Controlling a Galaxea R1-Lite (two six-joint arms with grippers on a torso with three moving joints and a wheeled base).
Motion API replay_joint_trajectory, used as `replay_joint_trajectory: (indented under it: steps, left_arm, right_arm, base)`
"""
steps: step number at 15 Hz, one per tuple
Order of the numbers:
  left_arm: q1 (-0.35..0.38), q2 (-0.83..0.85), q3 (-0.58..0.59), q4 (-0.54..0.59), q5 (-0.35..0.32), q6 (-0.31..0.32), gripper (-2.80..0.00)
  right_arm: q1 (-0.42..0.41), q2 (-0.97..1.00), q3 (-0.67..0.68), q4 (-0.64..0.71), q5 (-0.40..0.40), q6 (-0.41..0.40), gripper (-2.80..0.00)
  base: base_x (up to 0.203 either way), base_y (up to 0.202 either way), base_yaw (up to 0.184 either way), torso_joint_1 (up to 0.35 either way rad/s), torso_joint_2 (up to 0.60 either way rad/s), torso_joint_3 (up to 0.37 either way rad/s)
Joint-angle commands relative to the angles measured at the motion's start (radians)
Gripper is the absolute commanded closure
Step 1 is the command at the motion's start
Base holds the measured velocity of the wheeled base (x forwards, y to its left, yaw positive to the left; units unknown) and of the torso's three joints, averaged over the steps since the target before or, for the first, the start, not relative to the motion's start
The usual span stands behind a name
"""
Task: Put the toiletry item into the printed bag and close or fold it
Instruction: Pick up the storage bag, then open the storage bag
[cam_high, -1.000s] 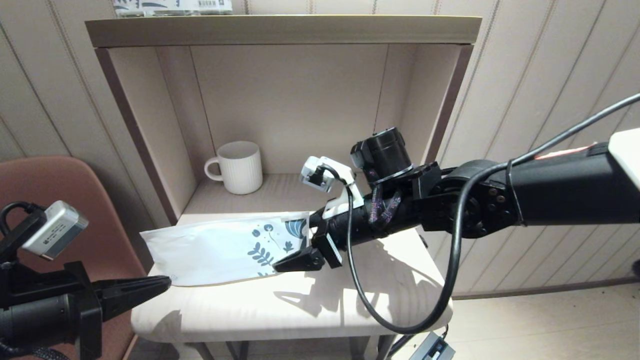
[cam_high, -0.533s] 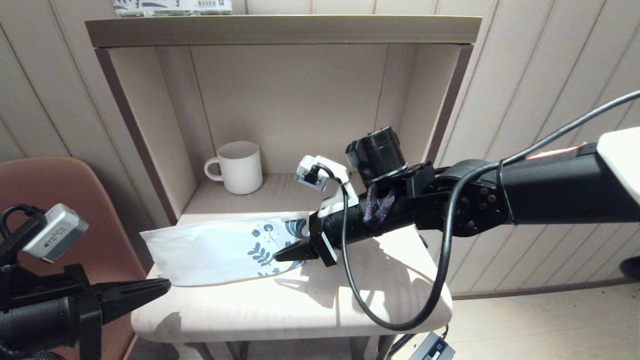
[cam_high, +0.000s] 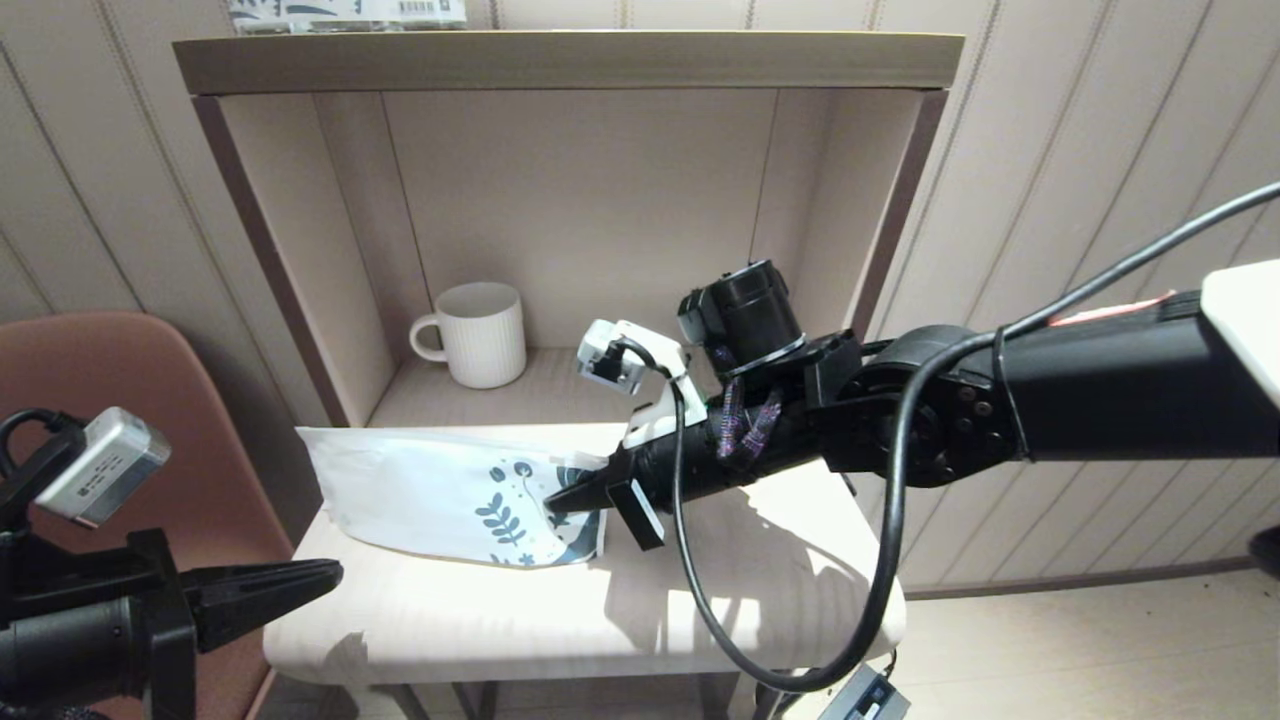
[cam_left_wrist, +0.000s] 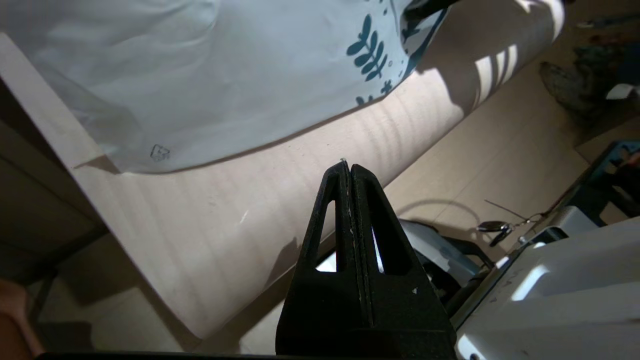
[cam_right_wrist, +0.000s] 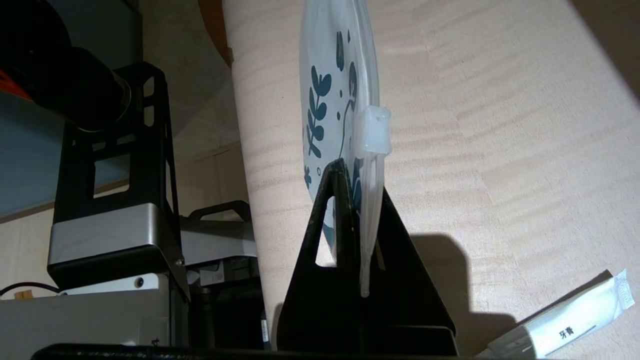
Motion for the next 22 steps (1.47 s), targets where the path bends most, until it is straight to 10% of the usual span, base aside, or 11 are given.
replay_joint_trajectory:
  steps: [1, 10, 13, 21, 22]
  left_arm:
    - [0.000, 0.001, -0.027, -0.003, -0.021, -0.001, 0.00]
    - [-0.001, 0.111, -0.461, 0.189, -0.069, 0.008, 0.00]
    - [-0.011, 0.126, -0.483, 0.292, -0.233, 0.113, 0.00]
    - [-0.088, 0.265, -0.675, 0.292, -0.371, 0.131, 0.00]
    - [-0.088, 0.284, -0.690, 0.290, -0.384, 0.134, -2.80]
  right_arm:
    - [-0.007, -0.017, 0.011, 0.001, 0.004, -0.001, 0.00]
    - [-0.040, -0.186, -0.144, 0.466, -0.023, 0.002, 0.00]
    - [-0.030, -0.210, -0.203, 0.528, -0.020, 0.000, 0.00]
    - [0.001, -0.107, -0.361, 0.646, -0.021, -0.075, 0.00]
    - [0.006, -0.099, -0.356, 0.647, -0.021, -0.080, 0.00]
  base:
    - [0.000, 0.000, 0.000, 0.000, 0.00, 0.000]
    - [0.000, 0.000, 0.000, 0.000, 0.00, 0.000]
    - [0.000, 0.000, 0.000, 0.000, 0.00, 0.000]
    - [0.000, 0.000, 0.000, 0.000, 0.00, 0.000]
    - [0.000, 0.000, 0.000, 0.000, 0.00, 0.000]
